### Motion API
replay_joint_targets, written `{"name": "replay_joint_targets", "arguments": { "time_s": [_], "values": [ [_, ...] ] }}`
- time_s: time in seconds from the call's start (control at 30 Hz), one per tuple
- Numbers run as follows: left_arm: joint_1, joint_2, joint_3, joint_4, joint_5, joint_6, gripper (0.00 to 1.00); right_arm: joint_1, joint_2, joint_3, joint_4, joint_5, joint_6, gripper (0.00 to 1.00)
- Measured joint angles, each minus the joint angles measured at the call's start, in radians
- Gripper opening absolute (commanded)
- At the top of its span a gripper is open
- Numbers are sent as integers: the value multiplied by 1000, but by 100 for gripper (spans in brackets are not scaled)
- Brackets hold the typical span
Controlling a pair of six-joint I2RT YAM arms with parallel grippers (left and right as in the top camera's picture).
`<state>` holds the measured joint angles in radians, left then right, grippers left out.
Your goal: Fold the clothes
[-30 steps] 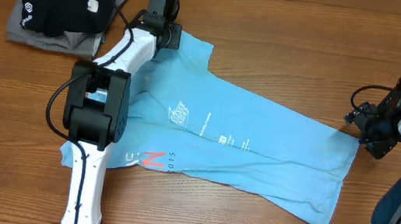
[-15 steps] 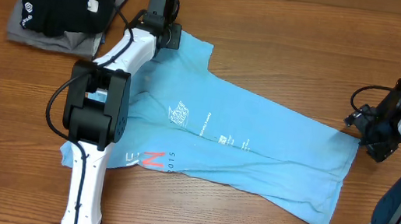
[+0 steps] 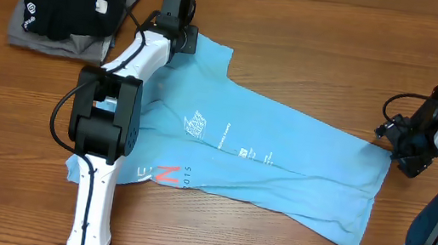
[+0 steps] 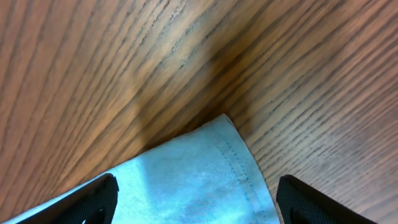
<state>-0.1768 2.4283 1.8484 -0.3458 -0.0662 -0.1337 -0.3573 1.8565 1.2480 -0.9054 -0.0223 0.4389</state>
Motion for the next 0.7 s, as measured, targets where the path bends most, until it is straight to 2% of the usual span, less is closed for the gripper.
{"name": "replay_joint_targets", "arguments": {
  "time_s": [0.7],
  "values": [
    [0,0,0,2,0,-18,7,0,24,-48,75,0,5,84]
  ]
}}
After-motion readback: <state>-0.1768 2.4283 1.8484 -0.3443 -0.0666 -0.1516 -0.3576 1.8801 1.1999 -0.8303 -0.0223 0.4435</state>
